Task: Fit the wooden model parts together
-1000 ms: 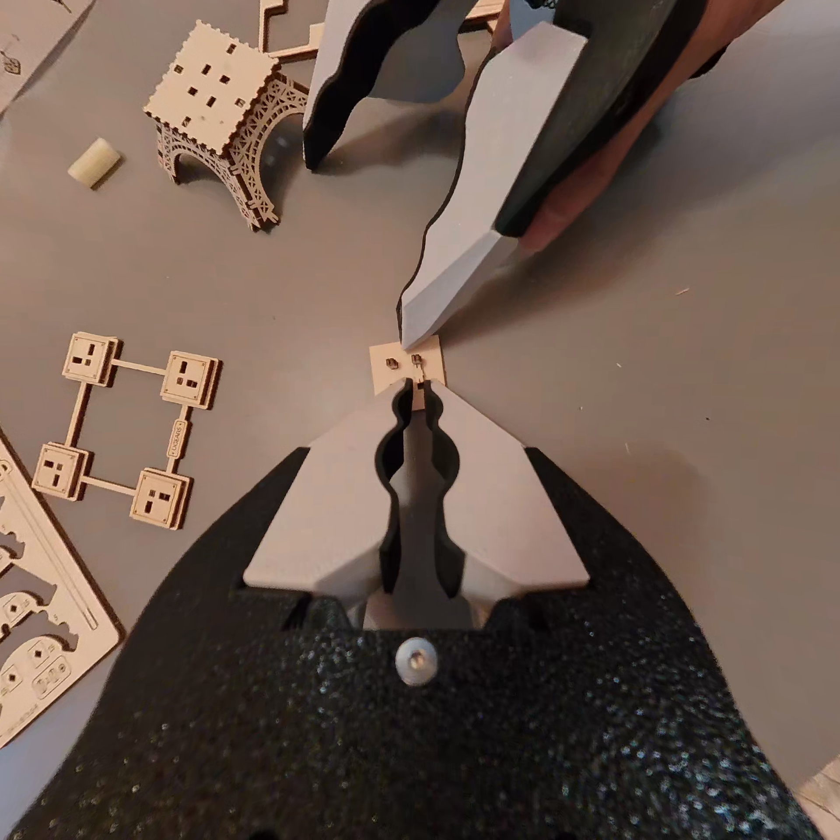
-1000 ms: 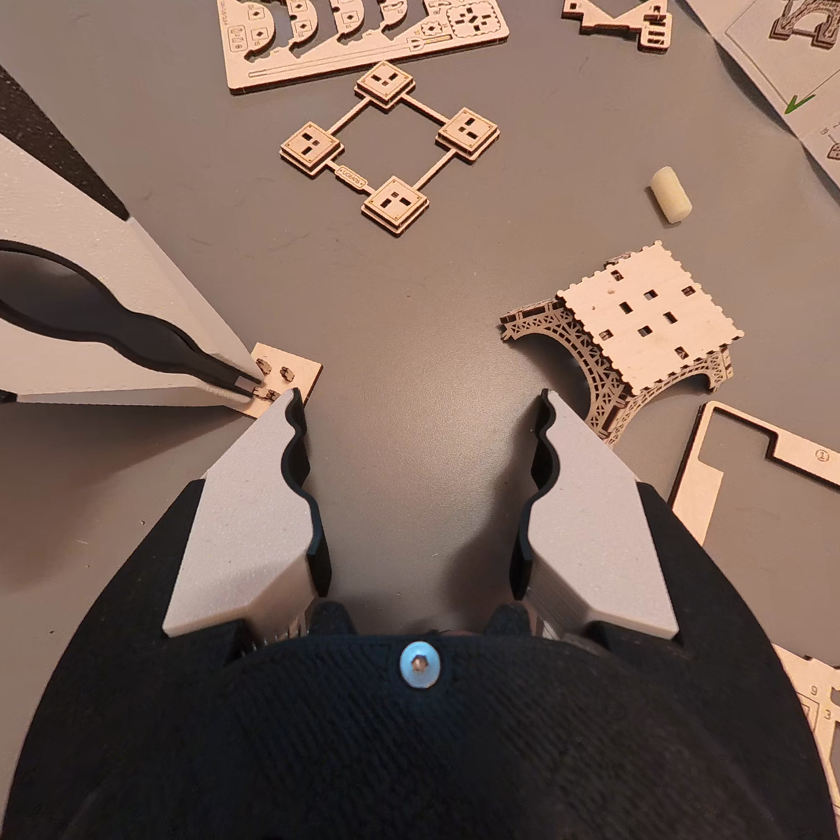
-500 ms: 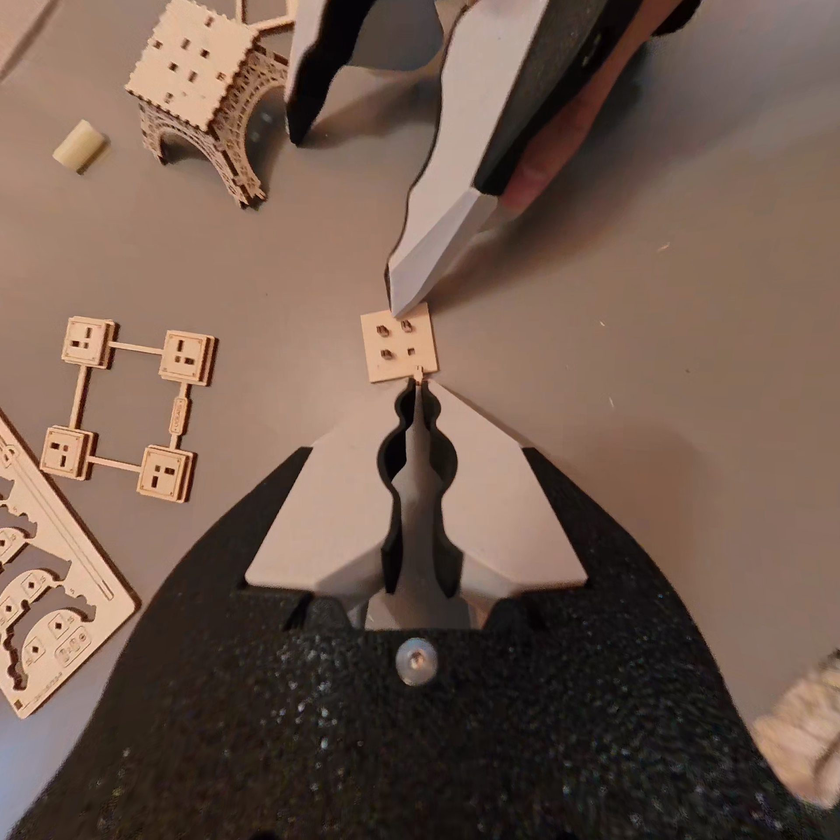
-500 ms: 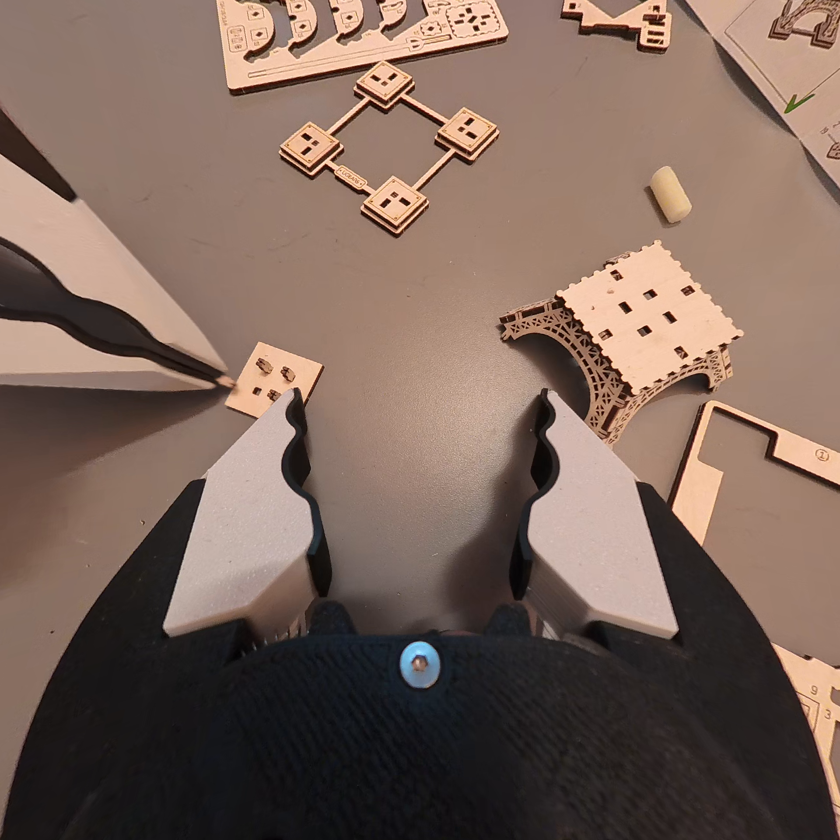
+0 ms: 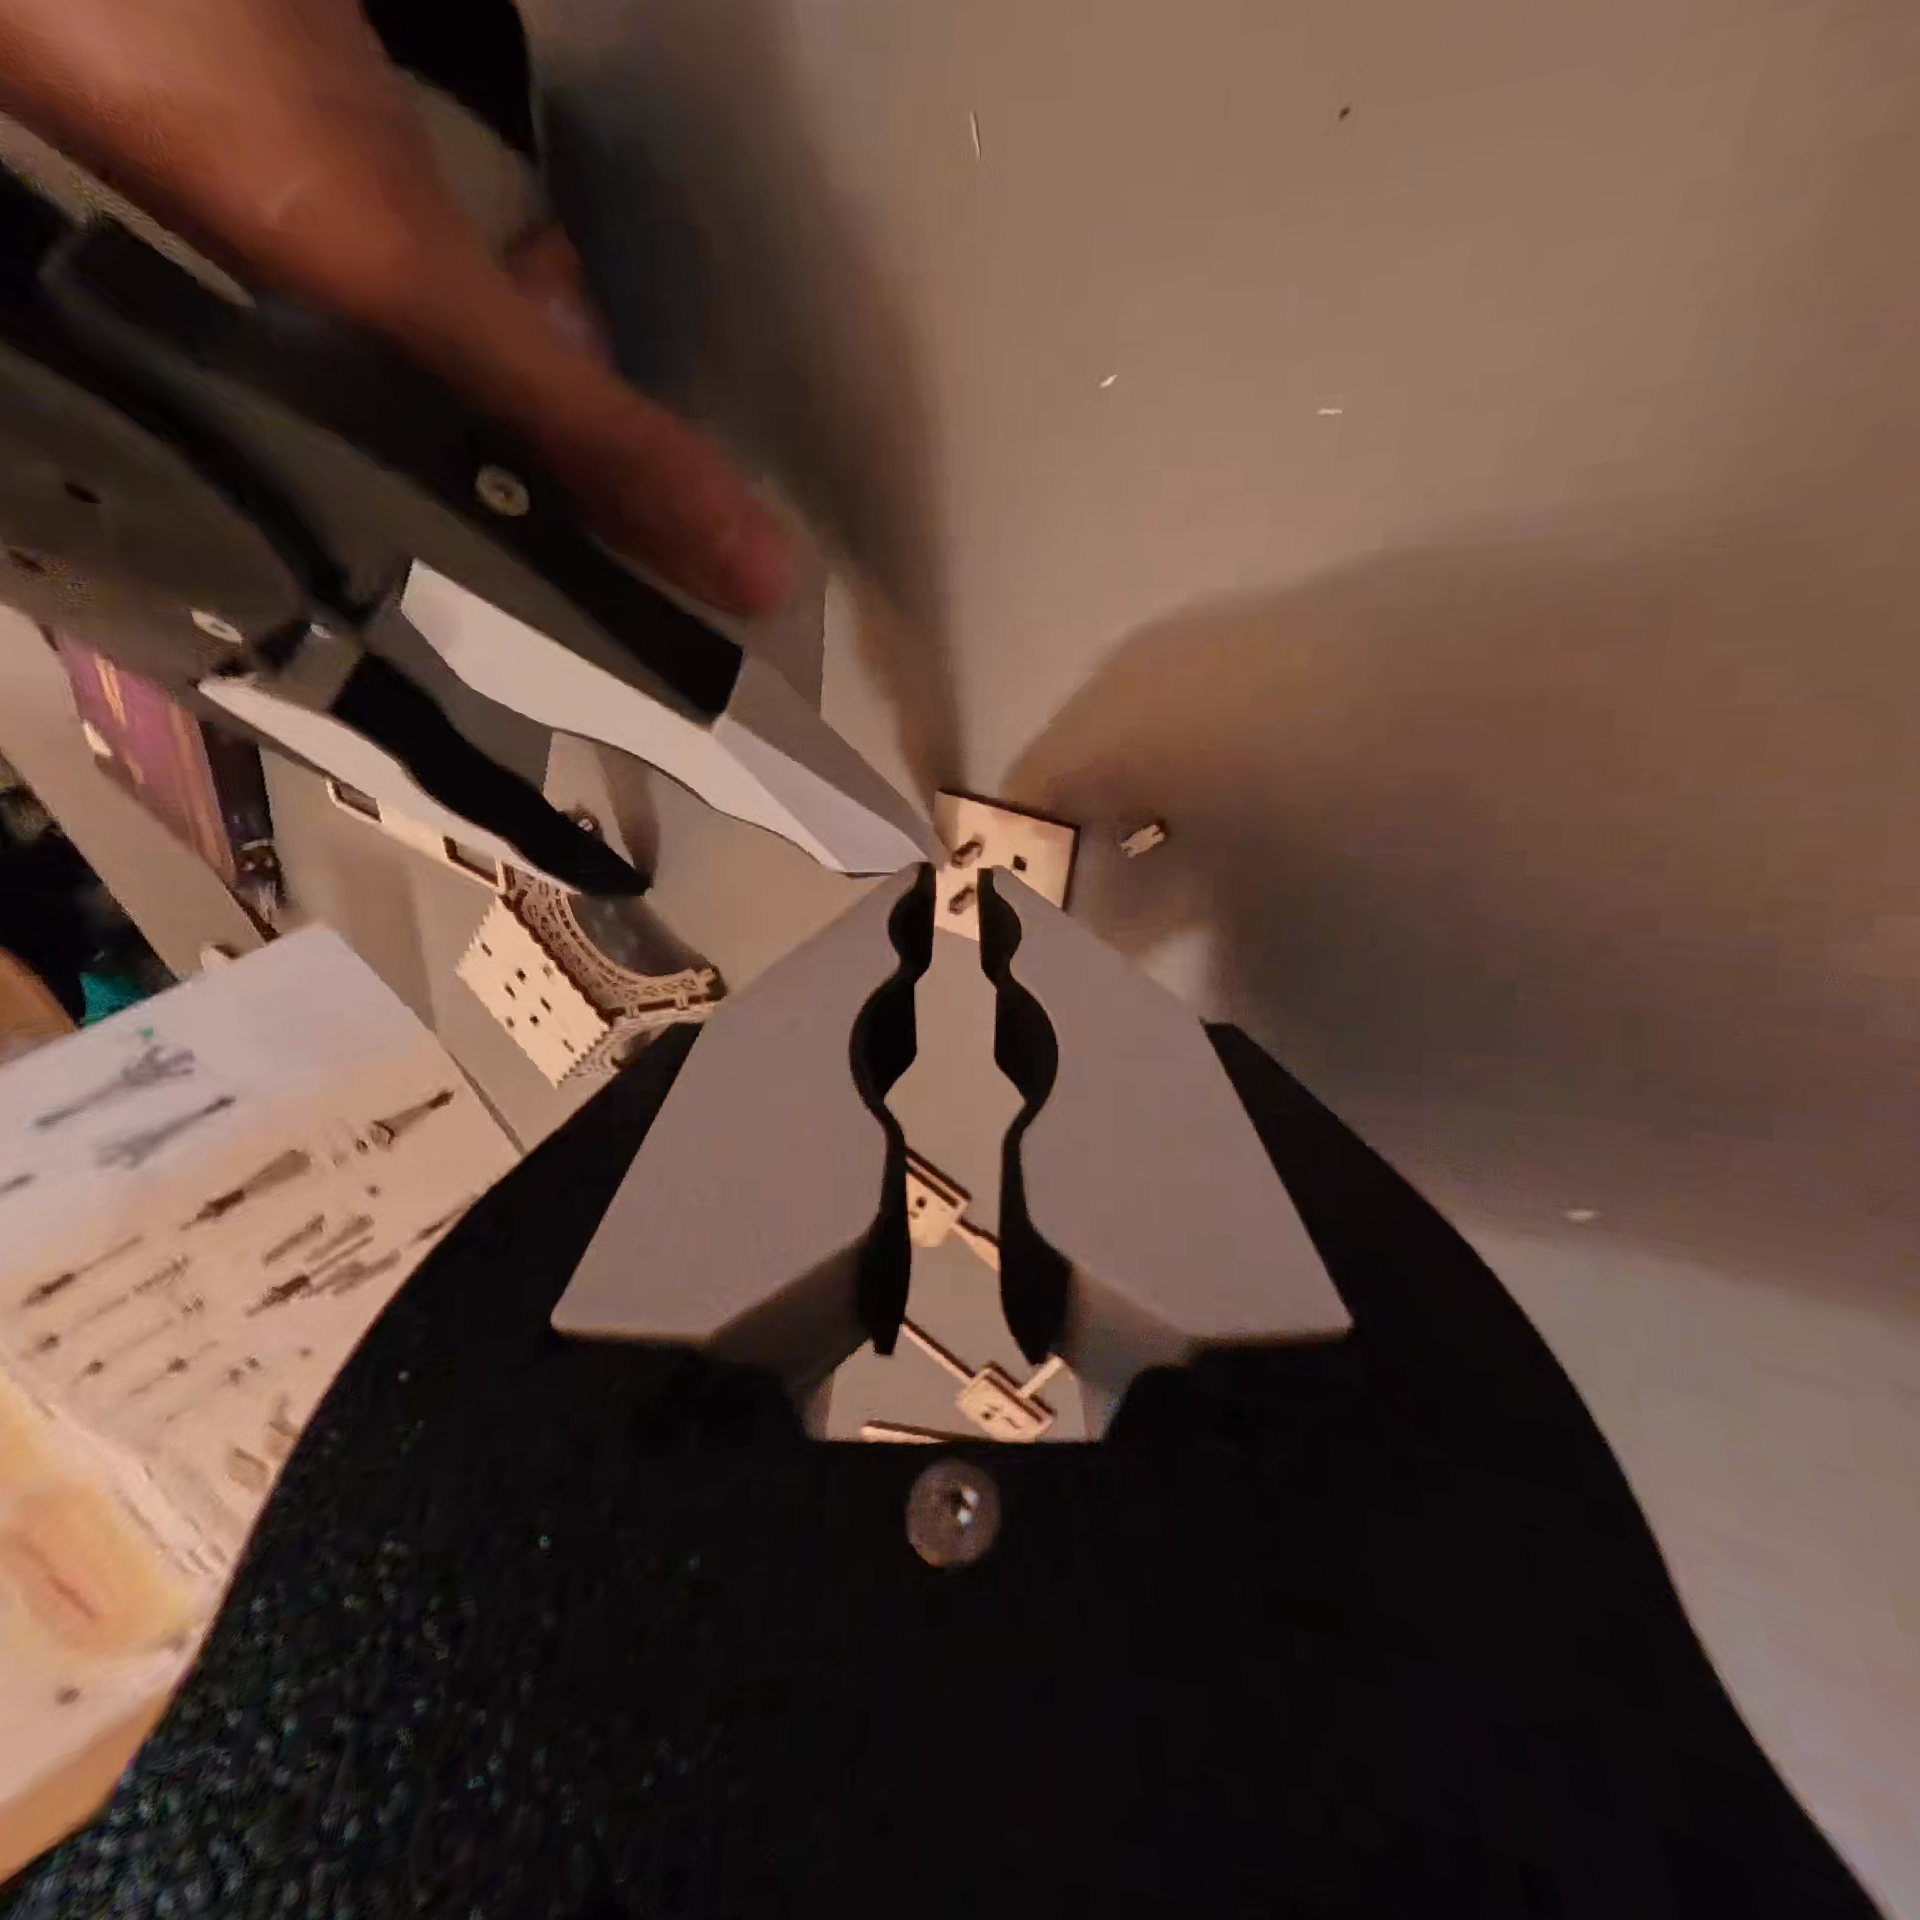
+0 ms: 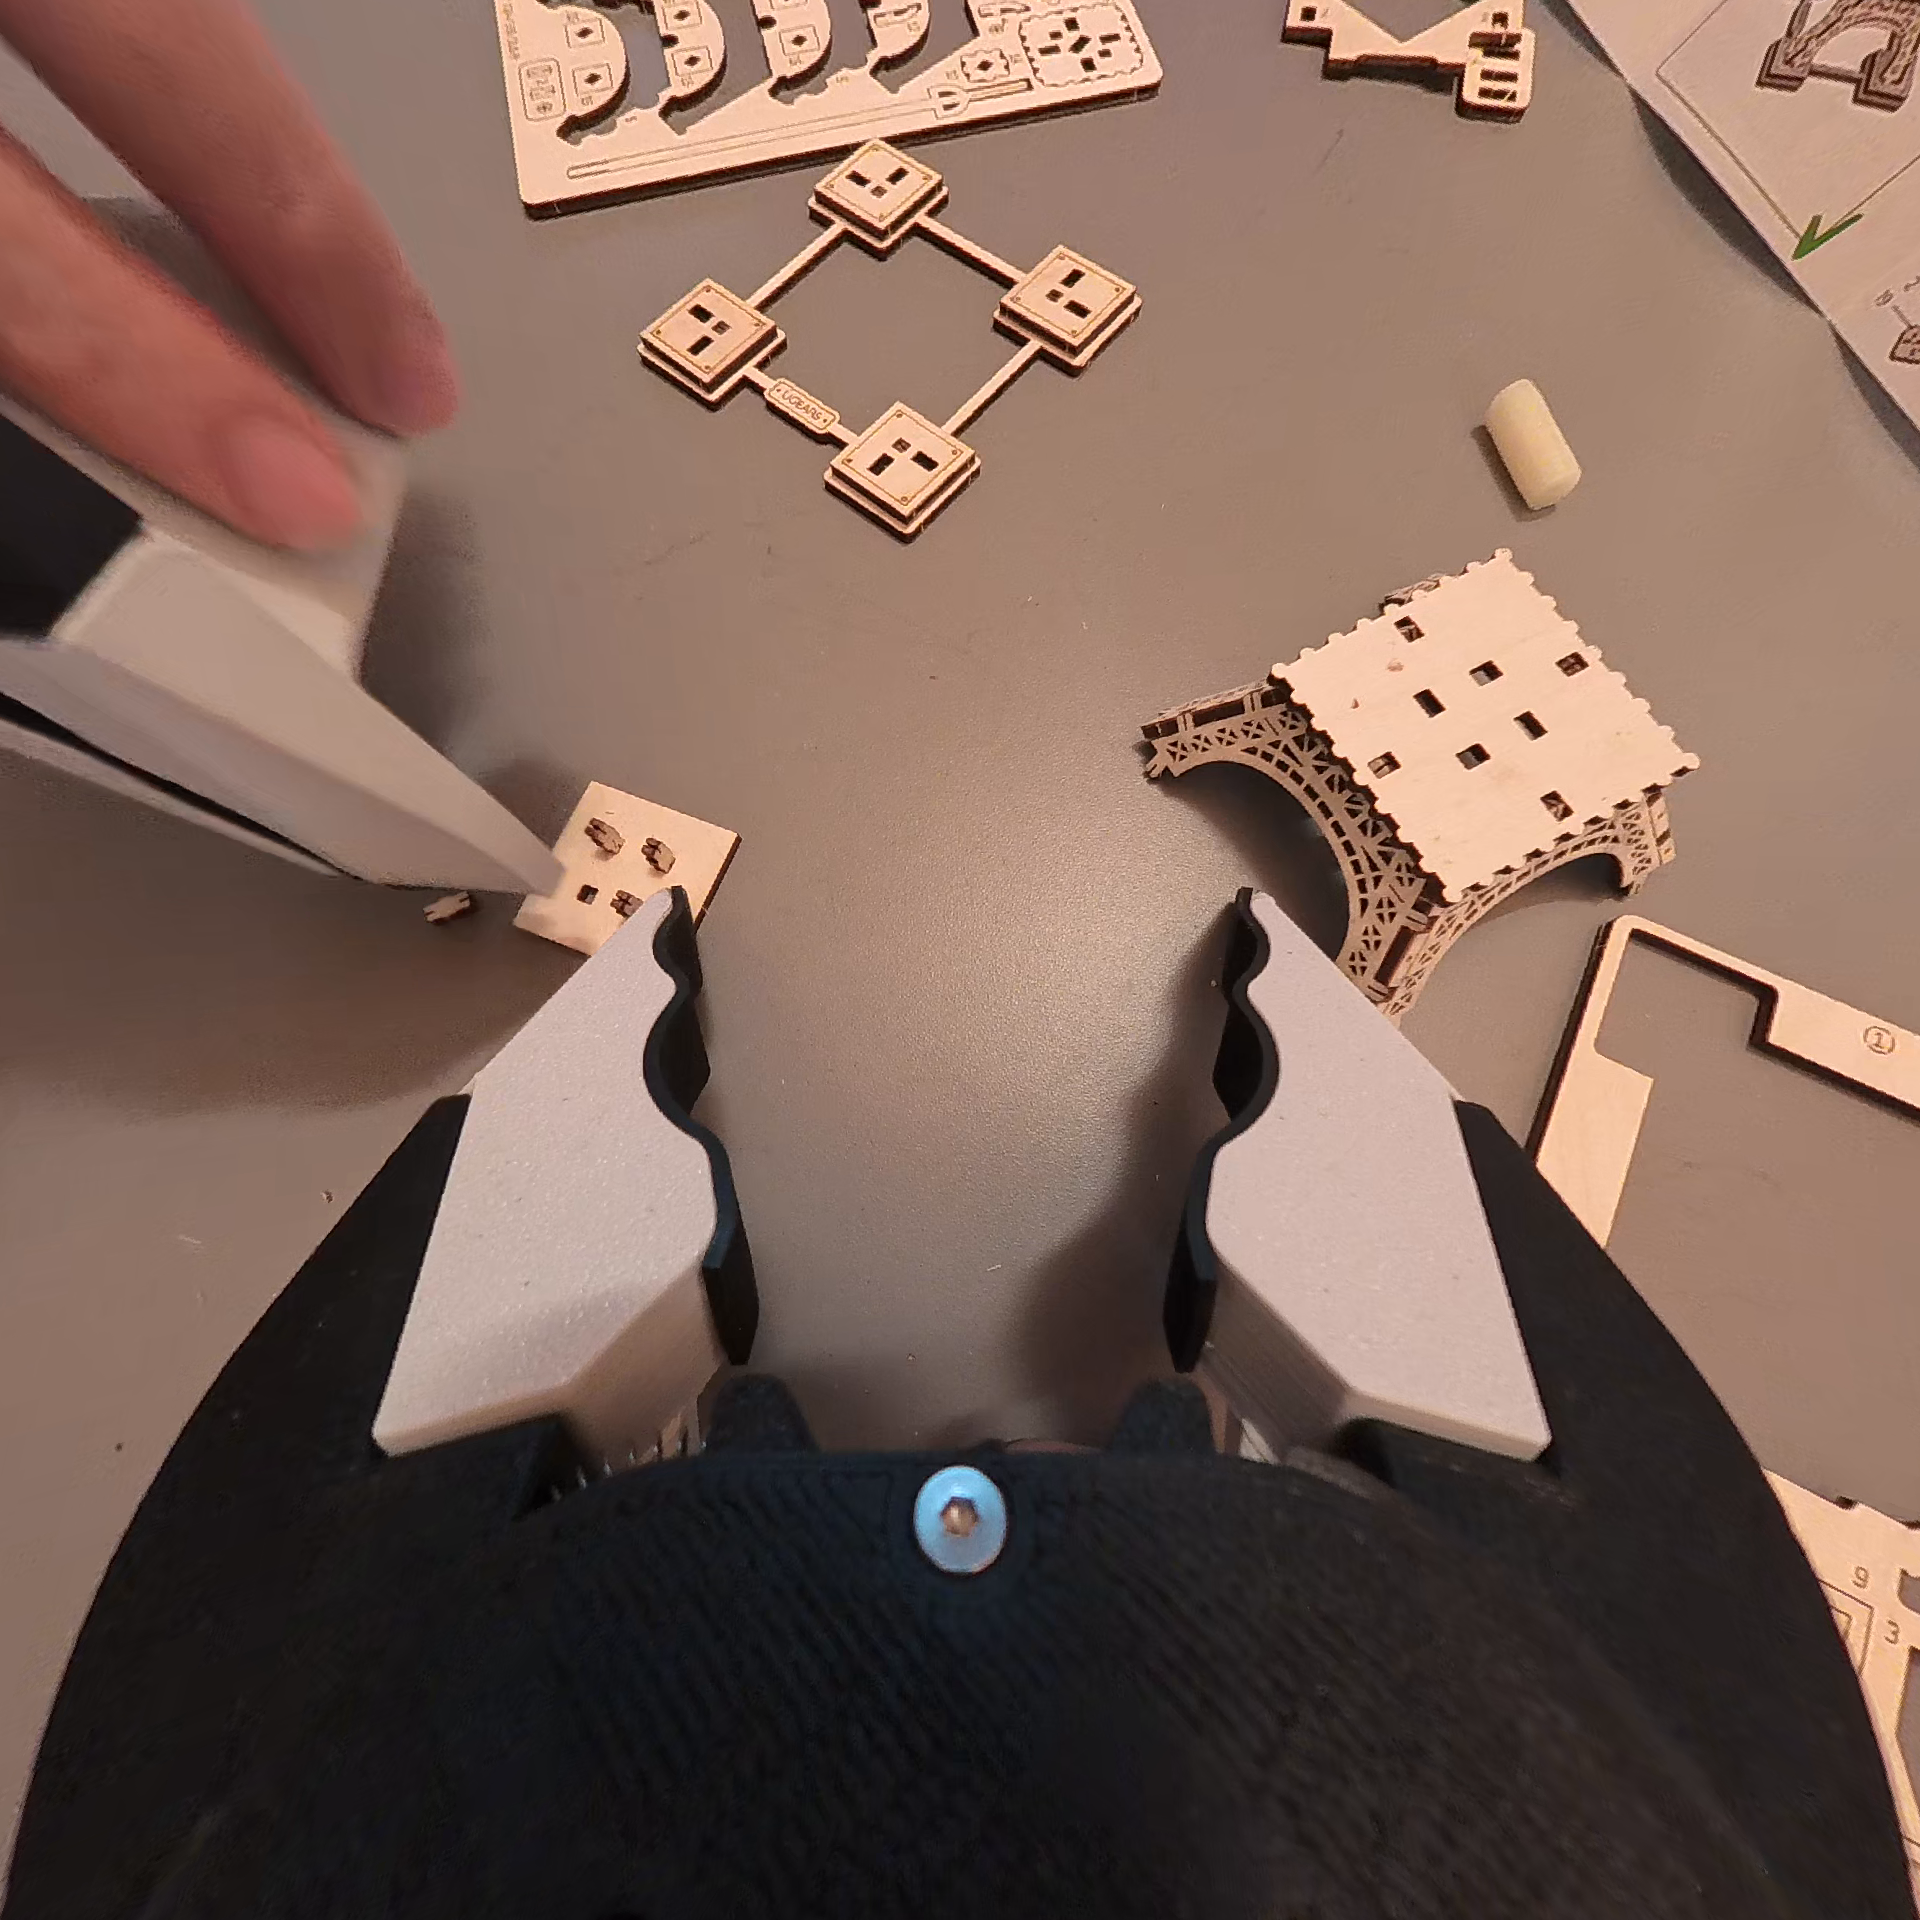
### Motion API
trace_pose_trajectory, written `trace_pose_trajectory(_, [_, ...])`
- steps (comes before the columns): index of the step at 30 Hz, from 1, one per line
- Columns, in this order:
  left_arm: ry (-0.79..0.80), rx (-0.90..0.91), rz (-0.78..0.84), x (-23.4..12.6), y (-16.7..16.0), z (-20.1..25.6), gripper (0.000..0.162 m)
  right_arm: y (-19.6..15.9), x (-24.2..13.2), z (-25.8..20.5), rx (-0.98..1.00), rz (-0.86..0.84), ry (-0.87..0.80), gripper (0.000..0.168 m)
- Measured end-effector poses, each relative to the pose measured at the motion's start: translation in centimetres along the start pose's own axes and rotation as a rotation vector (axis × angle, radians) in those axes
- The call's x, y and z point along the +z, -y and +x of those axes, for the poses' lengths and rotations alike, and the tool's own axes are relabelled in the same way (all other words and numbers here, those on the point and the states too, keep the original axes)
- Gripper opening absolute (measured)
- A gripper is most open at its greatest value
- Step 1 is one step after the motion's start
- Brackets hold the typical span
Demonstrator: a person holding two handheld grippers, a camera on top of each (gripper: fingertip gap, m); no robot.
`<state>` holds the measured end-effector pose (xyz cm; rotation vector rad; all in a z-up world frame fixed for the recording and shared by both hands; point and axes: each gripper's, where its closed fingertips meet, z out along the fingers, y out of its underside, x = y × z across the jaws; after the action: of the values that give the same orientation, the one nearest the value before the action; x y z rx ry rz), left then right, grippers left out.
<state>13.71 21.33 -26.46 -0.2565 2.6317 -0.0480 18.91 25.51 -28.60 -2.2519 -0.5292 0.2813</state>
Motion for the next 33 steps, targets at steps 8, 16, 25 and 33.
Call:
trace_pose_trajectory(8, [-0.182, 0.106, 0.016, 0.8, -0.4, 0.0, 0.001, 0.0, 0.0, 0.0, 0.002, 0.0, 0.001, 0.1])
trace_pose_trajectory(16, [-0.212, 0.101, 0.013, 1.5, -0.2, 0.1, 0.001, 0.0, 0.0, 0.0, 0.003, 0.0, 0.002, 0.099])
trace_pose_trajectory(25, [-0.237, 0.086, -0.001, 1.5, -0.2, 0.2, 0.0, 0.0, 0.0, 0.0, 0.002, 0.0, 0.001, 0.099])
trace_pose_trajectory(33, [-0.258, 0.129, -0.027, 1.6, -0.2, 0.2, 0.0, 0.0, 0.0, 0.0, 0.004, 0.0, 0.002, 0.099])
